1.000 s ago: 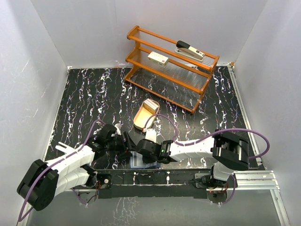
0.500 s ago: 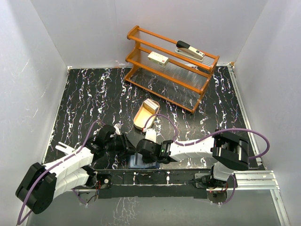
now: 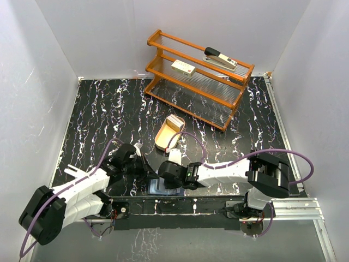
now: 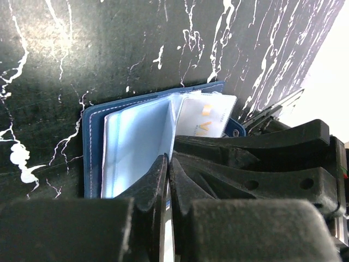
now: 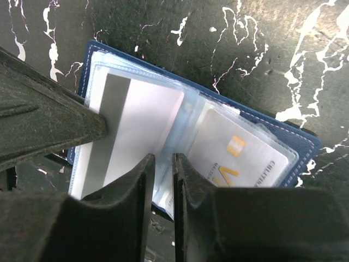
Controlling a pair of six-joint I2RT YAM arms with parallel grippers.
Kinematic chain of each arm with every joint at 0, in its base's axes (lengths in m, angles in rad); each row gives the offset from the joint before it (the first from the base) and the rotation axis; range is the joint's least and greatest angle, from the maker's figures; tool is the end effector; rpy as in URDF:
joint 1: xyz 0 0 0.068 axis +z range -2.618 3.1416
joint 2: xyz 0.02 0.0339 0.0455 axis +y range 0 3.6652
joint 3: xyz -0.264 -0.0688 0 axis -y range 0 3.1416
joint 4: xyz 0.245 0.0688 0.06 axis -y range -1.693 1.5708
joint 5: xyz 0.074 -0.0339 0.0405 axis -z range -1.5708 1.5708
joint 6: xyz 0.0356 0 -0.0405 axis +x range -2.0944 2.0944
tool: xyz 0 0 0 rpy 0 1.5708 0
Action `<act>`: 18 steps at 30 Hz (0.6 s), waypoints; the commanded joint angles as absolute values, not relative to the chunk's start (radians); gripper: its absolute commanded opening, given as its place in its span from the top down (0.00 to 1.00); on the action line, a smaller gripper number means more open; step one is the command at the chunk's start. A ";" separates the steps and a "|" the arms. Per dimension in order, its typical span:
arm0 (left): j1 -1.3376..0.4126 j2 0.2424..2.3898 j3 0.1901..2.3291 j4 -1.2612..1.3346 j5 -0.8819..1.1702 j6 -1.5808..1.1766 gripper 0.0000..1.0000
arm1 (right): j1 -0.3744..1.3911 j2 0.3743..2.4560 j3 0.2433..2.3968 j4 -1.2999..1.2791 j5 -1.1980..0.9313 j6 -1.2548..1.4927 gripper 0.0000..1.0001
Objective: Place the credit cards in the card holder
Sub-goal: Turn over the card slot in the card holder.
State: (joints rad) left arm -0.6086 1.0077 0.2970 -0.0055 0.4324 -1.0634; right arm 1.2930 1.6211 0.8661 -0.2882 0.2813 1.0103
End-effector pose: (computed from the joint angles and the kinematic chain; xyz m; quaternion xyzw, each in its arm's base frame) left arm 0.1425 -0.1175 0.1526 -0.1138 0.8861 -0.4312 0.1265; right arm 0.0938 0.2928 0.1595 -0.0985 0.9515 0.1807 0.2287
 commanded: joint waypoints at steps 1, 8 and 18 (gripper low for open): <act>-0.617 1.007 0.414 -0.151 0.379 -0.960 1.00 | 1.292 1.550 0.917 -0.344 0.301 0.992 0.77; -0.617 1.080 0.554 -0.342 0.284 -0.838 1.00 | 1.283 1.387 0.918 -0.437 0.356 0.994 0.69; -0.617 1.162 0.699 -0.485 0.202 -0.748 1.00 | 1.260 1.243 0.869 -0.483 0.429 1.006 0.67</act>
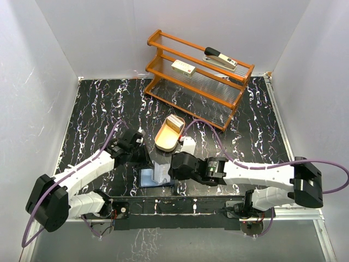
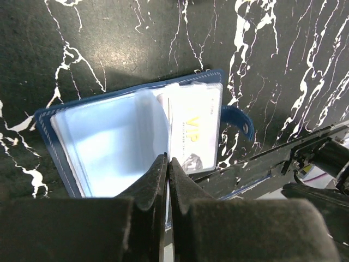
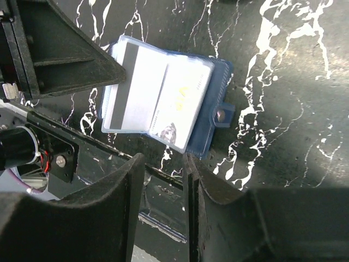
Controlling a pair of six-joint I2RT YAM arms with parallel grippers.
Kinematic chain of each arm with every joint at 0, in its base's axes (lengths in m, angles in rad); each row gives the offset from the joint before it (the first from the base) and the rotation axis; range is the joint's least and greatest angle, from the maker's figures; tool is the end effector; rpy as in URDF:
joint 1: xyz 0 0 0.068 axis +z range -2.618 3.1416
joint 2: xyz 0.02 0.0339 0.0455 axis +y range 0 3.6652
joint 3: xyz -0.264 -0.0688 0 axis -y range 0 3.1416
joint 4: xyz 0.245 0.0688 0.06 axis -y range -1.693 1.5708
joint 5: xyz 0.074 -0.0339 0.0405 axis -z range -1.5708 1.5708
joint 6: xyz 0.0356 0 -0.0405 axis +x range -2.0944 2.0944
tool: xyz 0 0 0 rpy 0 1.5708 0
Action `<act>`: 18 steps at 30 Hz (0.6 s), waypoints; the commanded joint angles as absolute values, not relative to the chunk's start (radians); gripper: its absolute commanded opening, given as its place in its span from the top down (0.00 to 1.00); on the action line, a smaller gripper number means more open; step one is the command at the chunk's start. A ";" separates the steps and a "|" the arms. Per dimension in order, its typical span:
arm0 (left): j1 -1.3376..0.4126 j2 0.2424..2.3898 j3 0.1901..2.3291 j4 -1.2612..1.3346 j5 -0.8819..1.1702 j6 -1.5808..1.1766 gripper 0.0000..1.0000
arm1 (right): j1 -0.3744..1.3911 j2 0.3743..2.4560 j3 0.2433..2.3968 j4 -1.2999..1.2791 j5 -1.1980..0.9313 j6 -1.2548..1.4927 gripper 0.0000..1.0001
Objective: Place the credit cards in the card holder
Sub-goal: Turn over the card slot in the card holder.
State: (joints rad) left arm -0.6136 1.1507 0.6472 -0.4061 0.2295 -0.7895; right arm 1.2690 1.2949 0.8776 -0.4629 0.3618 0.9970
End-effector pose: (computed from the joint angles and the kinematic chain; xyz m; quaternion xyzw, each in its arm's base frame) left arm 0.1773 -0.1348 0.2031 -0.0455 0.9393 -0.2908 0.1764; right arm 0.0907 0.2490 0.2404 -0.0652 0.9253 0.2298 0.2945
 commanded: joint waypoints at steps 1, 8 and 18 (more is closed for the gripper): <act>-0.617 1.168 0.700 -0.482 0.206 -0.751 1.00 | 1.257 1.233 0.866 -0.487 0.434 1.008 0.67; -0.634 1.209 0.700 -0.468 0.200 -0.772 0.96 | 1.249 1.183 0.843 -0.494 0.447 1.017 0.65; -0.674 1.212 0.692 -0.359 0.302 -0.876 0.65 | 1.243 1.158 0.836 -0.501 0.461 1.019 0.62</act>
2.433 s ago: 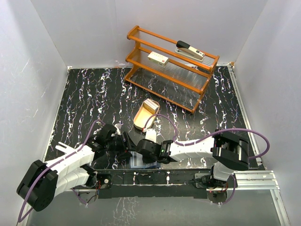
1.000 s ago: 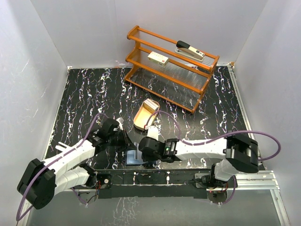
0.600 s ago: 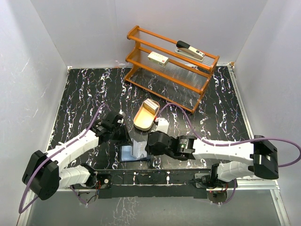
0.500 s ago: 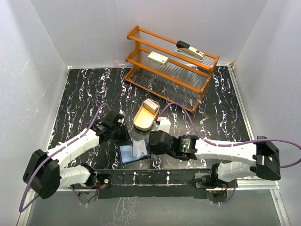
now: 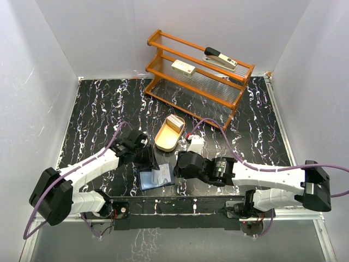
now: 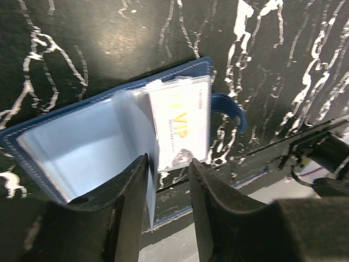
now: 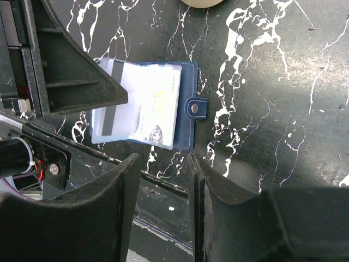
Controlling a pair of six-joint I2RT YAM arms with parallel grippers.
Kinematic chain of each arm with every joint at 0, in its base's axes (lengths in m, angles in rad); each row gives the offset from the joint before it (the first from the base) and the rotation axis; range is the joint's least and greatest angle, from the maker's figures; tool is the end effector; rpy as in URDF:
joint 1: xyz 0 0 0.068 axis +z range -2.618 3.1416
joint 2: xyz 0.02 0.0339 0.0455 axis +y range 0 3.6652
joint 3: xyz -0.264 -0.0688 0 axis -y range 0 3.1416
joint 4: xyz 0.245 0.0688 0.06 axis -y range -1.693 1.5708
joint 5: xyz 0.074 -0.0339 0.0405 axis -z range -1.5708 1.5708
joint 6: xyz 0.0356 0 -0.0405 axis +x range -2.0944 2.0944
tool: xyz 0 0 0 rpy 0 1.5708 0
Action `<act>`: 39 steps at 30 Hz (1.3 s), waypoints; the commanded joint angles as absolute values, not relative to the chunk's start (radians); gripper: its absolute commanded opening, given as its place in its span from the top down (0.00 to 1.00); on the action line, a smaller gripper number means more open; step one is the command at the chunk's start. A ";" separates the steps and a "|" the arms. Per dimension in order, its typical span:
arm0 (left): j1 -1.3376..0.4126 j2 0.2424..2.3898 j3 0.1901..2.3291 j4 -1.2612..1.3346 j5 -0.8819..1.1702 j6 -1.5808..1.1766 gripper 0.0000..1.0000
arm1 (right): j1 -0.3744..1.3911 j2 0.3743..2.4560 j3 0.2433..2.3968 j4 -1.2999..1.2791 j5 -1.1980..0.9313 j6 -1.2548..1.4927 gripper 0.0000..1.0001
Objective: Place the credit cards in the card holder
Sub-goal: Turn over the card slot in the card holder, then move the card holder to the center of the board.
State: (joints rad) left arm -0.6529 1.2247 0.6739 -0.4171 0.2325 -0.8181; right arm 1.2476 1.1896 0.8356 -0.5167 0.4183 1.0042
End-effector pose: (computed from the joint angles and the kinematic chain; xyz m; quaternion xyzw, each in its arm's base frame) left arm 0.1795 -0.1476 0.1953 -0.0439 0.9481 -0.2800 0.1444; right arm 0.0903 0.2240 0.2484 -0.0409 0.9207 0.2189 0.3204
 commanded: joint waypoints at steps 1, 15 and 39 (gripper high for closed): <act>-0.683 1.211 0.686 -0.349 0.308 -0.890 0.63 | 1.243 1.154 0.836 -0.503 0.462 1.018 0.62; -0.726 1.164 0.656 -0.339 0.246 -0.956 0.55 | 1.239 1.148 0.846 -0.484 0.443 0.999 0.60; -0.554 1.077 0.549 -0.553 0.048 -0.911 0.40 | 0.923 1.580 1.282 -0.471 0.446 0.357 0.52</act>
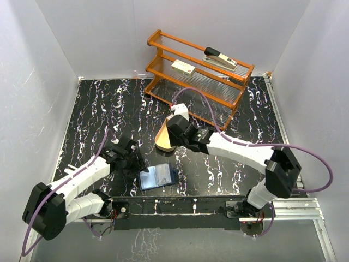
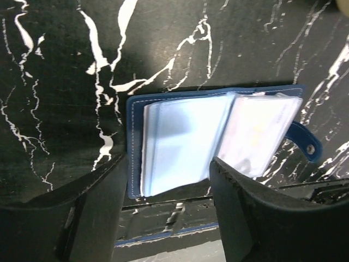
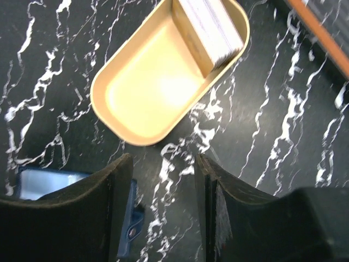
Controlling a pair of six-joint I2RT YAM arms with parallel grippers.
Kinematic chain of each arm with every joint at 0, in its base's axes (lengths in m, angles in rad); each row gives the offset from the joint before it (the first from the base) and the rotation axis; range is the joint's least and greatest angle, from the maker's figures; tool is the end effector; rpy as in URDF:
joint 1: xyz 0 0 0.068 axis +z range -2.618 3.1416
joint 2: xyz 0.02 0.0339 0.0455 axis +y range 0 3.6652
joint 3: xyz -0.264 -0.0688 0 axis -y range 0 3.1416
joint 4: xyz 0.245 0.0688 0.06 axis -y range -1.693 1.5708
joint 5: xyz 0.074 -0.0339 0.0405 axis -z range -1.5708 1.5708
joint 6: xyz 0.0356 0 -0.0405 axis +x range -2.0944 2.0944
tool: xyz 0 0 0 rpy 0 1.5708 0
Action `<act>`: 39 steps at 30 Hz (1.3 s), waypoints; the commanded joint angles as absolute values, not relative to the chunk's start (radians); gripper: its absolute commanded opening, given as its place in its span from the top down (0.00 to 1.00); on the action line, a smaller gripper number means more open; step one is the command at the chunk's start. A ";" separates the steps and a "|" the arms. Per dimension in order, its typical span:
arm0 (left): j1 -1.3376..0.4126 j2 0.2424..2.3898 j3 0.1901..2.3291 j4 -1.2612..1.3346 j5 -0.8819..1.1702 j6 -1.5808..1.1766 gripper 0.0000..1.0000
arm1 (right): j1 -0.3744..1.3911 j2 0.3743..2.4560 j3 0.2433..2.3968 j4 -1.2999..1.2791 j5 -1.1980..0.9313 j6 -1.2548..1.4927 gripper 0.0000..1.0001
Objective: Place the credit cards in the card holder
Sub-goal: Move the card holder to the center of the board, then pick up the credit card from the storage box.
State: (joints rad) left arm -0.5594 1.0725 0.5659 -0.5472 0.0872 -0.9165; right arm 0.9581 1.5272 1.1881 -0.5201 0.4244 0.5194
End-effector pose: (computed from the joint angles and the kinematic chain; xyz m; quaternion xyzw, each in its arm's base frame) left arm 0.1605 -0.1041 0.1838 -0.1606 0.9525 -0.2030 0.1606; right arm 0.2012 0.2607 0.2717 -0.1278 0.9104 0.0833 0.3847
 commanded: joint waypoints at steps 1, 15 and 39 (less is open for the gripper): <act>-0.555 1.087 0.542 -0.543 0.048 -0.911 0.40 | 0.908 1.602 1.304 -0.467 0.443 0.332 0.52; -0.555 1.186 0.461 -0.254 0.263 -0.832 0.44 | 0.835 1.928 1.563 -0.480 0.485 0.051 0.48; -0.555 0.962 0.484 -0.357 0.225 -0.857 0.40 | 0.824 2.086 1.621 -0.406 0.635 -0.089 0.51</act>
